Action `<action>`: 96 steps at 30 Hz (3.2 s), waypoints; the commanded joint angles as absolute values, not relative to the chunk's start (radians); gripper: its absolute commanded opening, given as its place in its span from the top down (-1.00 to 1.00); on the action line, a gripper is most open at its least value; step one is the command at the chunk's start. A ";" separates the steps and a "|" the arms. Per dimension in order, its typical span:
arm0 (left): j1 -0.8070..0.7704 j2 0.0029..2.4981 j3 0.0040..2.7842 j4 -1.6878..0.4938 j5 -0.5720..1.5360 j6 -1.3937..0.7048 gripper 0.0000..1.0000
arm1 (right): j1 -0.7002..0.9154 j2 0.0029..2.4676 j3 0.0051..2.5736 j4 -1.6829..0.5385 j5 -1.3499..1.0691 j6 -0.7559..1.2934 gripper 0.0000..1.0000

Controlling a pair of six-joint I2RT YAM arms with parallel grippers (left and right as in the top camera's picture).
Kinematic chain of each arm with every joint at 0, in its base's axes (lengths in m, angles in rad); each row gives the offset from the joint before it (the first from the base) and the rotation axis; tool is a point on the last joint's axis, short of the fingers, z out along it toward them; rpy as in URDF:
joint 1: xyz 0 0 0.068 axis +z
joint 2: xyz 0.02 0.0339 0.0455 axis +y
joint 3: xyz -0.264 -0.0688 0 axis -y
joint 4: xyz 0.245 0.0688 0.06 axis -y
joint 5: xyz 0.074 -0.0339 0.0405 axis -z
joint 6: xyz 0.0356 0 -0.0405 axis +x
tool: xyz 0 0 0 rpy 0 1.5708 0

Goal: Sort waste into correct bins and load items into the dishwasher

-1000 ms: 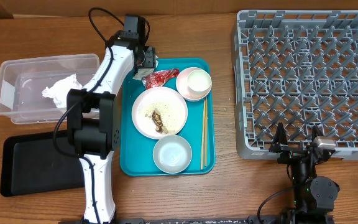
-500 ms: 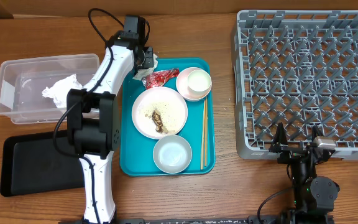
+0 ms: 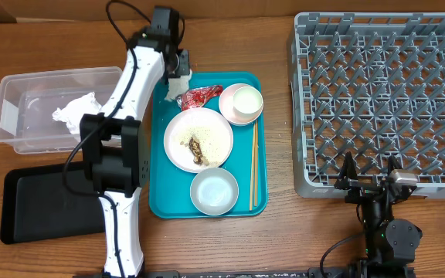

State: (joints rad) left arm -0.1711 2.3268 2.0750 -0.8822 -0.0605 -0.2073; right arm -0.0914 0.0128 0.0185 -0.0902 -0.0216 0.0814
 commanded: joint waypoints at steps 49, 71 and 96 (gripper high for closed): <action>0.019 2.019 2.307 -1.399 0.153 -0.122 -0.92 | -0.096 0.003 0.008 -0.084 -0.020 0.078 -1.00; -0.279 2.406 2.306 -1.216 0.078 0.054 -0.64 | -0.096 0.003 0.008 -0.084 -0.020 0.078 -1.00; -0.281 2.516 2.300 -1.203 0.067 0.153 -0.57 | -0.096 0.003 0.008 -0.084 -0.020 0.078 -1.00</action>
